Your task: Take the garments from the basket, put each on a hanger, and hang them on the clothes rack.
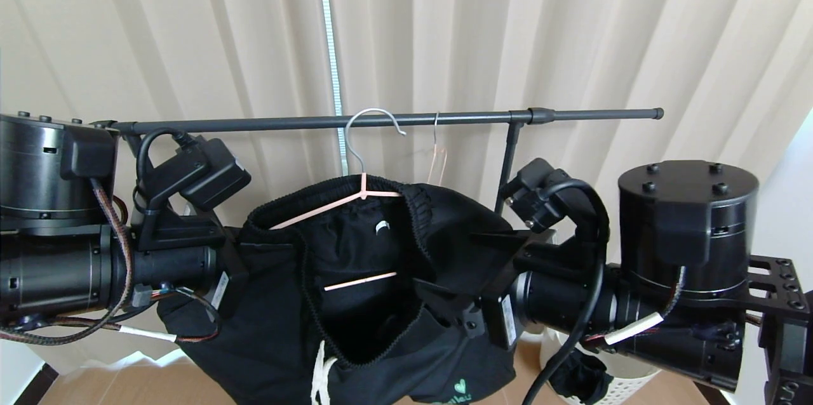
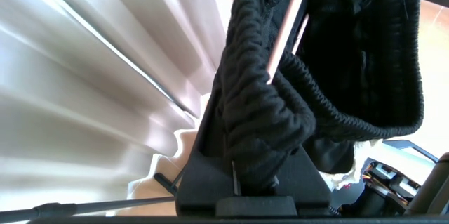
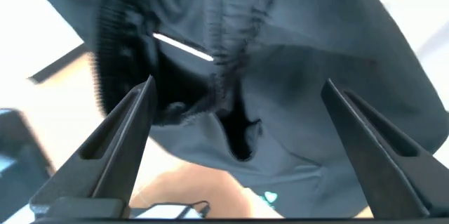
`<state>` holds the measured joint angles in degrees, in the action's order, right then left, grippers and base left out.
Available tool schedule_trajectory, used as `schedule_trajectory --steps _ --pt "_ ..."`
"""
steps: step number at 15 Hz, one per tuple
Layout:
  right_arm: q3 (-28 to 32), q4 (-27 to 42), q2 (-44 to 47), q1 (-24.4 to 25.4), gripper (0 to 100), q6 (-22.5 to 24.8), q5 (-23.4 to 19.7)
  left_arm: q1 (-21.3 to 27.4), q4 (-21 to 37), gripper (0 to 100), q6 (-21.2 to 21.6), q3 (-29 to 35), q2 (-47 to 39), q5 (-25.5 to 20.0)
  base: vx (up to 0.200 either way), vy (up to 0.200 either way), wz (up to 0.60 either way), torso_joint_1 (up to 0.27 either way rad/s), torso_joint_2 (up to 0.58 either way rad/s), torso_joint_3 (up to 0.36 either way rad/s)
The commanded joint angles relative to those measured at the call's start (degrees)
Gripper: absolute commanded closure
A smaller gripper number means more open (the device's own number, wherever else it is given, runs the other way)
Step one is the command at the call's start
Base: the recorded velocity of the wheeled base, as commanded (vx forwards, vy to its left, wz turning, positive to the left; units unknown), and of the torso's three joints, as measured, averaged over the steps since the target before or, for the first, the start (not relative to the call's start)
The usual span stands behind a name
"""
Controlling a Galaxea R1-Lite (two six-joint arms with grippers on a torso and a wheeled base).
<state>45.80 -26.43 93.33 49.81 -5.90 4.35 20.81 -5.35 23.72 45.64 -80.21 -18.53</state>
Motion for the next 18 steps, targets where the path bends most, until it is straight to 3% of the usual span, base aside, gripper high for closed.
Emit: schedule_trajectory --steps 1,11,12,18 --pt "0.78 -0.11 4.14 0.64 0 0.01 3.03 -0.07 -0.01 100 0.01 0.06 -0.03 -0.02 0.0 0.0 0.0 0.0 0.0 0.0" --pt "1.66 -0.2 6.95 0.37 0 0.01 4.96 -0.07 -0.1 100 0.01 0.24 0.23 -0.02 0.0 0.0 0.0 0.0 0.0 0.0" --pt "1.75 -0.2 7.04 0.37 100 -0.08 5.05 -0.07 -0.1 100 0.01 0.15 0.23 -0.02 0.0 0.0 0.0 0.0 0.0 0.0" --pt "2.63 0.15 5.63 -3.76 100 0.45 7.07 -0.24 -0.01 100 0.01 -0.03 0.94 -0.02 0.0 0.0 0.0 0.0 0.0 0.0"
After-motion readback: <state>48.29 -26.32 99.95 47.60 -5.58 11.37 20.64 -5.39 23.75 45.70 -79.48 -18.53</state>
